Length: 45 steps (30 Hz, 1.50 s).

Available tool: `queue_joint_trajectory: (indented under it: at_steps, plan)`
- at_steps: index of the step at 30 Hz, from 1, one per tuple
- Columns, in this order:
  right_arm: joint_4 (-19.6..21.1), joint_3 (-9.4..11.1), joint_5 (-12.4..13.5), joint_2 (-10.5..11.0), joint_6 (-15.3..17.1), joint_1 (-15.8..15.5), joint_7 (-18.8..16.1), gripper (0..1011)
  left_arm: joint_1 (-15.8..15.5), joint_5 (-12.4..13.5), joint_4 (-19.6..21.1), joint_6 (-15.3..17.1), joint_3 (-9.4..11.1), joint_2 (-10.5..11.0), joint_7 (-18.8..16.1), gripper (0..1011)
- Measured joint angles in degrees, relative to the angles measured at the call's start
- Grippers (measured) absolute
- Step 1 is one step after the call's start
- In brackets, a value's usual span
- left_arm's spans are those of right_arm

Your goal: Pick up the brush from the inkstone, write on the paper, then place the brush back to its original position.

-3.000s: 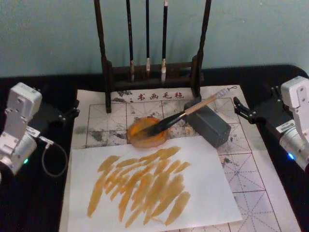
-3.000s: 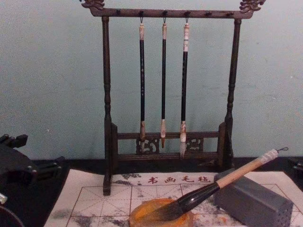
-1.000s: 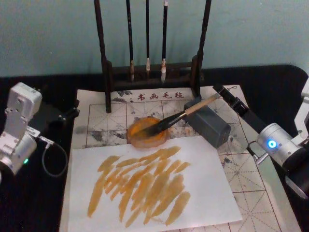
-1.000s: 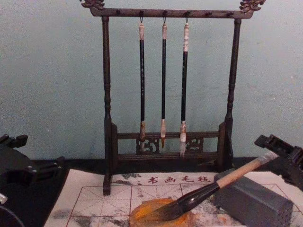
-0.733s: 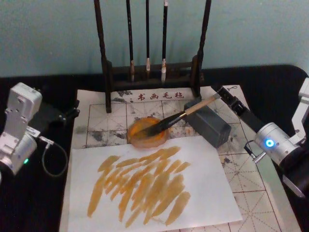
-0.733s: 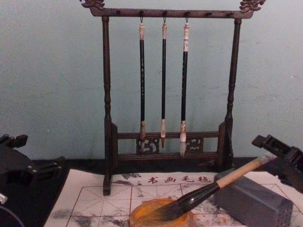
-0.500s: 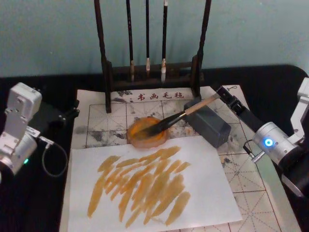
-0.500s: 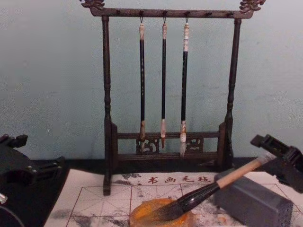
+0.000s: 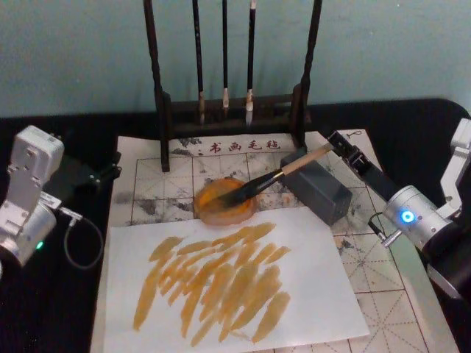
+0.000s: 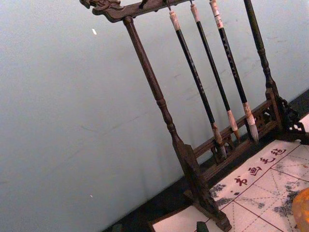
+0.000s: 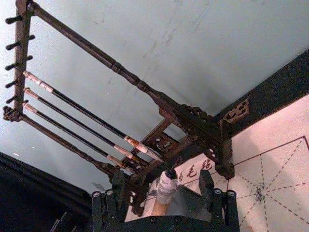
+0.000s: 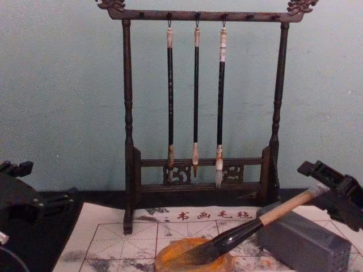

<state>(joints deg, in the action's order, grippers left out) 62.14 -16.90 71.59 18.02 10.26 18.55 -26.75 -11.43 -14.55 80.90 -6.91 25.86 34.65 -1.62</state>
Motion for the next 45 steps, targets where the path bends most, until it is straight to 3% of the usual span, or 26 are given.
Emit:
queue_joint_trajectory:
  at_steps: [42,45]
  plan:
    - [-0.04,-0.19,0.44,0.14,-0.09,0.08,-0.05,1000,0.00,0.00,0.00,0.00,0.00,0.00,0.00,1001]
    - [-0.04,-0.19,0.42,0.14,-0.09,0.08,-0.05,919,0.00,0.00,0.00,0.00,0.00,0.00,0.00,1001]
